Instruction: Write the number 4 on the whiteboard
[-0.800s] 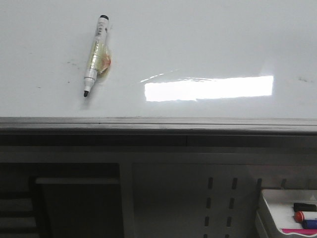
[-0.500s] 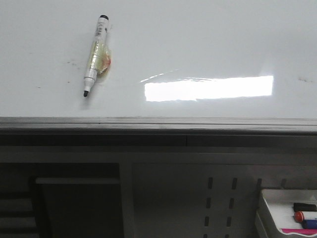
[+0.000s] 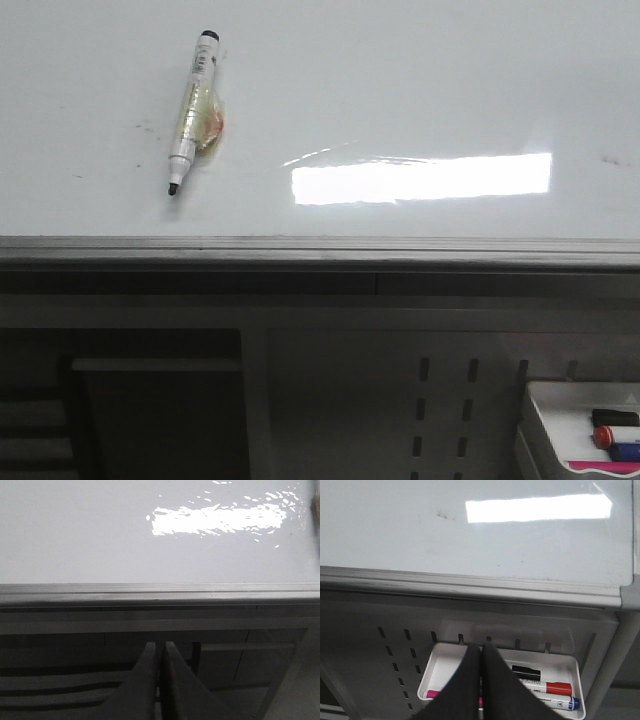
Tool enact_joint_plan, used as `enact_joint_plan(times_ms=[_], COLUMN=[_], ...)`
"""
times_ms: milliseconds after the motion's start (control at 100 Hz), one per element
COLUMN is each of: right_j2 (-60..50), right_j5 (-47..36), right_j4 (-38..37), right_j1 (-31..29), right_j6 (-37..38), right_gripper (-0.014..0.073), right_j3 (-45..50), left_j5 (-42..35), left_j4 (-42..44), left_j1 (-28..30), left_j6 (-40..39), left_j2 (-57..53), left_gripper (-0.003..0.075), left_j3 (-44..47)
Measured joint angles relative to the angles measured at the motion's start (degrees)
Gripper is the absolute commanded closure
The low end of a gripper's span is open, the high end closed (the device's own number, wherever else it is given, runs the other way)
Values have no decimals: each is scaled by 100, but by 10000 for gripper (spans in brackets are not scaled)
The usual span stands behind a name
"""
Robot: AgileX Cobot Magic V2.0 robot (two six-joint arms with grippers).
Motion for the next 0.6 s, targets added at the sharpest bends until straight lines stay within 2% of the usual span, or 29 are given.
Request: enact_joint_plan(times_ms=[190,240,290,380,500,600], right_j2=[0,0,0,0,0,0], right_j5=[-126,-257,-471,-952,-1420,-1460], right_j4=[-12,-12,134,836,2095,2694], right_j1=[0,0,0,0,0,0], right_j6=[0,0,0,0,0,0], right_gripper=[658,658,658,658,658,658], right_j3=[0,0,0,0,0,0], left_j5=[-20,-44,-55,-67,-137,-175], left_j4=[-147,-543,-1297,-2467,-3410,-4076], left_j1=[0,0,0,0,0,0], left_j6=[0,0,0,0,0,-13], left_j2=[0,0,0,0,0,0], left_gripper=[741,741,741,741,741,741], left_j3=[0,0,0,0,0,0])
